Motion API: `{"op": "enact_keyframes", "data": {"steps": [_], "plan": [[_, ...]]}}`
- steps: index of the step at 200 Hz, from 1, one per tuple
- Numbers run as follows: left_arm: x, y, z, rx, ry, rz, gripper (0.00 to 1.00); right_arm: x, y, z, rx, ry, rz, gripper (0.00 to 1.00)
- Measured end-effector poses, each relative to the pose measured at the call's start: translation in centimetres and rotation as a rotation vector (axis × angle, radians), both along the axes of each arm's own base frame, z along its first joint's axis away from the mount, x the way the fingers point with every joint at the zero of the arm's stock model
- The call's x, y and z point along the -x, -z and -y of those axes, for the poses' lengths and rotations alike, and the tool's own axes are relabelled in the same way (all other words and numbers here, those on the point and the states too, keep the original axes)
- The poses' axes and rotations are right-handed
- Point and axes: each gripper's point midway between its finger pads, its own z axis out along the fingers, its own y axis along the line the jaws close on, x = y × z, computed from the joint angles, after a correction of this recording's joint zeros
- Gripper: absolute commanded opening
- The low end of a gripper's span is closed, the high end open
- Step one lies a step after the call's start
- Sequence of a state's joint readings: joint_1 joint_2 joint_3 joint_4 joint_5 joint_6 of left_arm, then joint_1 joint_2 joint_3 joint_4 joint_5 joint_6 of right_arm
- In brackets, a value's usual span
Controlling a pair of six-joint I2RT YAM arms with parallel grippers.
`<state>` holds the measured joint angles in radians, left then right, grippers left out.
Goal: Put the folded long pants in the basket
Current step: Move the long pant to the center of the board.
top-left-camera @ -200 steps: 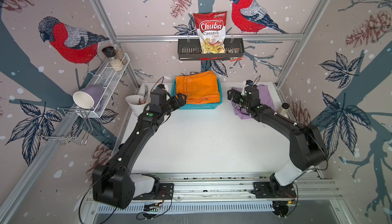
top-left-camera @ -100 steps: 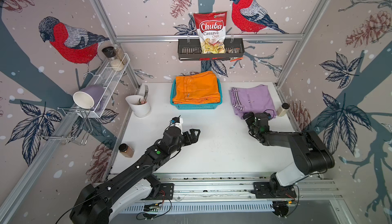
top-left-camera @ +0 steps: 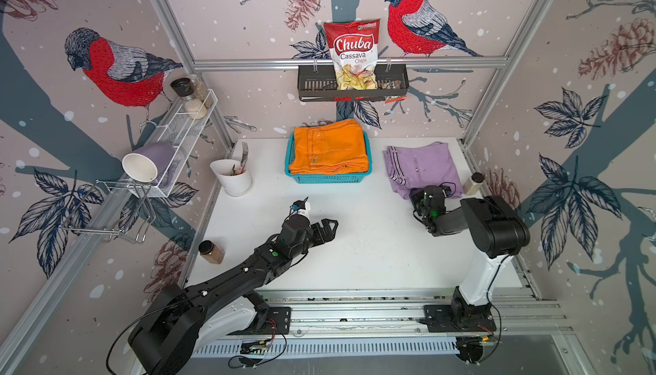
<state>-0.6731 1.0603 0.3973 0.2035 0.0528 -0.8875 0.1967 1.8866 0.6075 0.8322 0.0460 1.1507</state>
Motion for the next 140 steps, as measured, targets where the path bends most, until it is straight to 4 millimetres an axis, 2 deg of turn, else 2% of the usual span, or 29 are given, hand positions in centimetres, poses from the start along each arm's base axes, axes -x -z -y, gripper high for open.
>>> {"op": "enact_keyframes", "data": {"steps": [26,46,60,73,95,112,124,140], "plan": [[-0.1,0.1,0.1,-0.001,0.002,0.000,0.90,1.5,-0.1,-0.1,-0.007,-0.014,-0.013,0.00],[-0.4,0.1,0.6,0.000,0.010,0.003,0.86,3.6,-0.7,-0.6,-0.011,-0.040,-0.017,0.00],[-0.5,0.1,1.1,0.005,0.025,-0.003,0.80,5.5,-1.5,-1.7,-0.014,-0.070,-0.010,0.00],[-0.6,0.4,1.6,0.002,0.036,-0.010,0.80,7.3,-2.2,-3.0,-0.012,-0.087,-0.015,0.00],[-0.9,0.9,2.6,-0.005,0.052,-0.022,0.80,10.1,-3.6,-5.5,0.004,-0.087,-0.042,0.00],[-1.2,1.7,3.2,-0.015,0.060,-0.035,0.83,12.5,-4.3,-7.5,0.032,-0.108,-0.050,0.00],[-1.3,2.4,3.7,-0.020,0.067,-0.049,0.87,14.5,-4.0,-8.5,0.050,-0.134,-0.058,0.00],[-1.4,3.1,4.4,-0.025,0.080,-0.064,0.90,17.0,-2.4,-8.9,0.090,-0.164,-0.092,0.00]]}}
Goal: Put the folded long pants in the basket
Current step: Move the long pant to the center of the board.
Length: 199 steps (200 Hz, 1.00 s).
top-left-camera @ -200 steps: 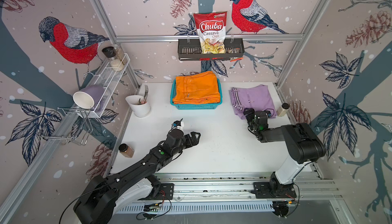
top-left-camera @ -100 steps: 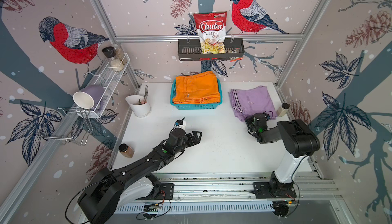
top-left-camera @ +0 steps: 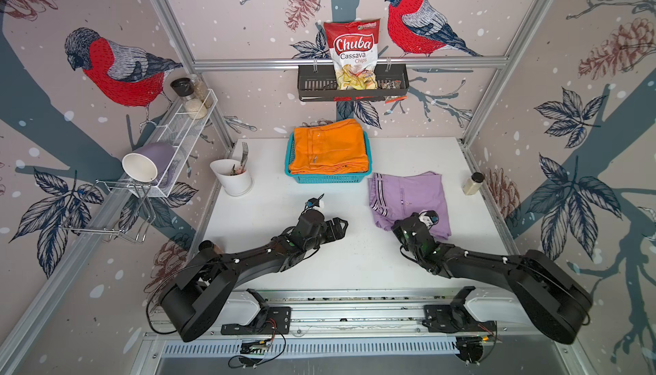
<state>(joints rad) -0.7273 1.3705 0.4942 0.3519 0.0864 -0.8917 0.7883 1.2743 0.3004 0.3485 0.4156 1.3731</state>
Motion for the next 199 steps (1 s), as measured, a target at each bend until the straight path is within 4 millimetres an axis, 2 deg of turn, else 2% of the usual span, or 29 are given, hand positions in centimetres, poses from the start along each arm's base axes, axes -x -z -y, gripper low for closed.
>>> {"op": "enact_keyframes", "data": {"steps": [33,50,79,138,155,175,199], "plan": [[-0.5,1.1,2.0,-0.005,0.023,-0.023,0.92,4.1,2.6,-1.2,0.062,-0.069,-0.035,0.00],[-0.9,1.8,2.9,-0.006,0.032,-0.041,0.92,5.5,2.9,-2.2,0.082,-0.110,-0.021,0.00],[-1.8,3.4,4.0,-0.025,0.033,-0.071,0.91,6.9,2.7,-3.5,0.101,-0.152,0.019,0.00],[-4.6,3.5,6.9,0.035,0.037,-0.023,0.88,8.4,1.7,-5.0,0.102,-0.199,0.077,0.00],[-5.1,3.5,7.8,0.050,0.046,-0.014,0.85,8.4,1.6,-5.1,0.107,-0.199,0.087,0.00],[-5.5,3.7,8.7,0.062,0.061,-0.011,0.78,8.5,1.5,-5.1,0.108,-0.203,0.093,0.09],[-5.9,4.1,9.4,0.065,0.060,-0.019,0.58,8.5,1.0,-5.4,0.103,-0.224,0.115,0.17]]}}
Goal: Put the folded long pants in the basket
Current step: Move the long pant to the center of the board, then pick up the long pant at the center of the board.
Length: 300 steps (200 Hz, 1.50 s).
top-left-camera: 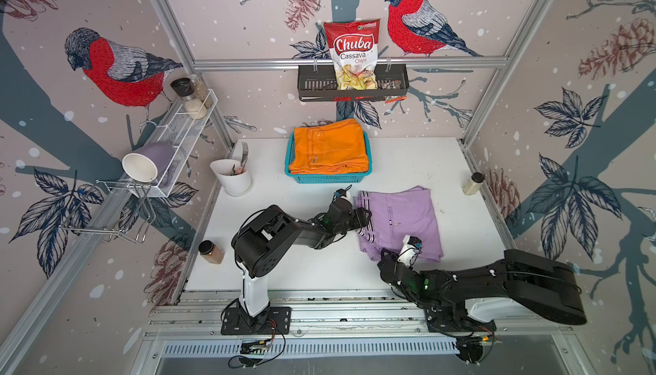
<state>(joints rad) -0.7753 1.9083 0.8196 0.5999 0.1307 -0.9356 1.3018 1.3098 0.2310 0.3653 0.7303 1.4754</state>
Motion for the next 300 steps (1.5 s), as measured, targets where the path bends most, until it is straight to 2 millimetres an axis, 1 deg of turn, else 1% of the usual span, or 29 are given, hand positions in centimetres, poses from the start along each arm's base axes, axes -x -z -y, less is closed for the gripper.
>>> {"op": "enact_keyframes", "data": {"steps": [19,27,31,38,45,47,54,63,67,76,83,102,111,125,135,149,167,188,204,214,228,241,246,258,277,286,300], "plan": [[-0.3,0.6,0.3,-0.006,-0.002,-0.008,0.48,0.1,-0.4,-0.2,-0.006,-0.026,0.018,0.18],[-0.3,0.8,0.3,-0.005,-0.004,-0.013,0.41,0.1,-0.5,-0.2,-0.015,-0.031,0.023,0.19],[-0.4,0.9,0.3,-0.007,-0.005,-0.015,0.35,0.2,-0.6,-0.2,-0.014,-0.039,0.026,0.20],[-0.3,1.1,0.3,-0.008,-0.007,-0.020,0.20,0.2,-0.7,-0.2,-0.019,-0.051,0.033,0.23],[-0.3,1.3,0.2,-0.007,-0.013,-0.031,0.03,0.4,-0.7,-0.3,-0.025,-0.074,0.041,0.30],[-0.3,1.4,0.2,-0.007,-0.016,-0.038,0.00,0.5,-0.8,-0.3,-0.026,-0.085,0.044,0.33],[-0.1,1.6,0.1,-0.014,-0.016,-0.047,0.00,0.7,-0.9,-0.4,-0.038,-0.120,0.059,0.43],[0.0,1.5,0.0,-0.017,-0.016,-0.050,0.00,1.1,-1.1,-0.7,-0.058,-0.170,0.081,0.63],[0.0,1.5,0.0,-0.014,-0.021,-0.056,0.00,1.3,-1.2,-0.8,-0.063,-0.197,0.091,0.69],[0.1,1.5,-0.6,-0.023,-0.028,-0.062,0.00,1.7,-1.6,-1.3,-0.069,-0.252,0.114,0.80],[0.3,1.4,-1.1,-0.029,-0.033,-0.069,0.00,2.1,-2.3,-2.2,-0.077,-0.303,0.134,0.85],[0.8,1.4,-3.0,-0.048,-0.057,-0.082,0.00,2.8,-5.2,-5.4,-0.106,-0.421,0.196,0.87],[1.1,1.3,-4.1,-0.055,-0.072,-0.087,0.00,3.5,-6.7,-7.1,-0.122,-0.488,0.225,0.88],[1.5,1.1,-5.8,-0.070,-0.092,-0.095,0.00,4.4,-7.9,-8.3,-0.124,-0.558,0.261,0.88],[1.8,0.9,-7.0,-0.086,-0.109,-0.095,0.00,4.7,-8.6,-8.5,-0.123,-0.583,0.283,0.85],[2.0,0.5,-8.5,-0.123,-0.127,-0.091,0.00,4.6,-9.4,-8.3,-0.118,-0.587,0.313,0.84],[2.2,-0.5,-10.3,-0.170,-0.151,-0.065,0.00,4.2,-10.9,-7.4,-0.125,-0.573,0.355,0.84],[2.8,-1.9,-12.4,-0.207,-0.179,-0.027,0.00,3.3,-12.5,-5.4,-0.140,-0.516,0.394,0.83],[3.4,-3.1,-13.8,-0.229,-0.195,0.007,0.00,1.6,-13.0,-3.2,-0.133,-0.442,0.420,0.83],[3.8,-3.7,-14.4,-0.237,-0.200,0.024,0.00,0.1,-12.7,-1.4,-0.119,-0.377,0.421,0.83],[4.2,-4.5,-15.1,-0.249,-0.207,0.047,0.00,-2.2,-11.2,1.2,-0.083,-0.296,0.397,0.84],[4.4,-4.8,-15.7,-0.268,-0.211,0.057,0.00,-3.9,-9.2,3.3,-0.052,-0.245,0.350,0.83],[4.5,-4.9,-15.8,-0.275,-0.210,0.059,0.00,-4.6,-8.2,4.1,-0.038,-0.232,0.320,0.83],[4.6,-4.8,-16.1,-0.289,-0.208,0.058,0.00,-5.5,-5.9,5.2,-0.015,-0.223,0.246,0.83],[4.8,-4.7,-16.6,-0.309,-0.203,0.054,0.00,-6.2,-2.8,5.6,0.003,-0.258,0.131,0.82],[4.9,-4.6,-16.7,-0.315,-0.202,0.053,0.00,-6.4,-1.7,5.1,-0.001,-0.293,0.075,0.81],[5.0,-4.4,-17.0,-0.322,-0.204,0.047,0.00,-7.3,-0.5,4.0,-0.013,-0.348,0.030,0.78]]}}
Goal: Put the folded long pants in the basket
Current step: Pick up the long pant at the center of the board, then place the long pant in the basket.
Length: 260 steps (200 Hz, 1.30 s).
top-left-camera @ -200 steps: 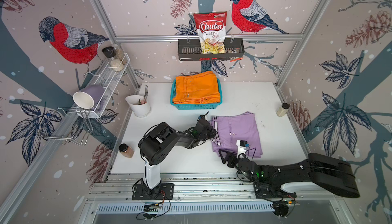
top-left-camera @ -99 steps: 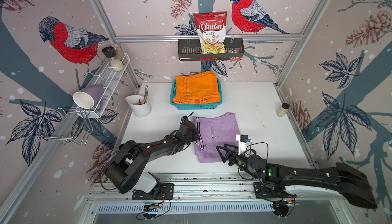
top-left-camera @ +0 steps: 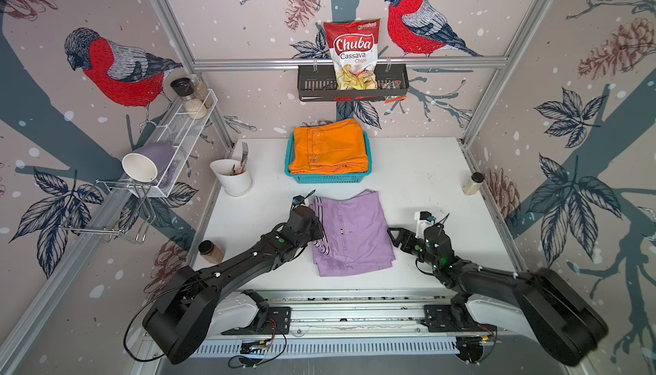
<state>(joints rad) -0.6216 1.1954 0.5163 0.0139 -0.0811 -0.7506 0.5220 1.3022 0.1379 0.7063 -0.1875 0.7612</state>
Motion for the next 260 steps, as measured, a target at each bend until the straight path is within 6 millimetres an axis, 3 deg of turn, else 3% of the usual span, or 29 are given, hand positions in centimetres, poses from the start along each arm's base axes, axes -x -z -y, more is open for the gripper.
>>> {"op": "enact_keyframes", "data": {"steps": [24,36,50,62,91,113,153,183,223,260], "plan": [[-0.1,0.2,-0.4,-0.007,-0.003,-0.004,0.00,-1.7,0.5,-2.9,-0.069,-0.099,0.003,0.69],[-0.1,0.3,-0.6,-0.013,-0.003,-0.004,0.00,-2.3,0.7,-4.1,-0.103,-0.139,0.019,0.51],[-0.2,0.6,-0.8,-0.017,-0.010,-0.011,0.00,-2.8,1.4,-5.2,-0.119,-0.168,0.014,0.20],[-0.3,0.8,-1.0,-0.022,-0.016,-0.018,0.00,-3.0,1.8,-6.0,-0.133,-0.188,0.010,0.07],[-0.5,0.9,-1.3,-0.026,-0.028,-0.029,0.00,-2.6,1.6,-7.1,-0.143,-0.211,0.003,0.01],[-0.8,-0.4,-0.8,-0.010,-0.014,-0.022,0.00,-2.2,0.6,-8.0,-0.112,-0.221,0.008,0.00],[-1.3,-6.1,-0.5,0.043,-0.011,0.068,0.00,-2.9,-3.8,-10.1,-0.056,-0.226,0.096,0.00],[-1.7,-10.4,-1.4,0.066,-0.019,0.159,0.00,-3.9,-9.3,-10.9,-0.041,-0.211,0.188,0.00],[-4.0,-13.9,-4.2,0.119,-0.081,0.192,0.00,-5.4,-18.2,-9.9,-0.067,-0.147,0.323,0.00],[-7.8,-17.2,-5.0,0.215,-0.046,0.191,0.00,-8.1,-22.9,-8.0,-0.075,-0.088,0.381,0.00]]}}
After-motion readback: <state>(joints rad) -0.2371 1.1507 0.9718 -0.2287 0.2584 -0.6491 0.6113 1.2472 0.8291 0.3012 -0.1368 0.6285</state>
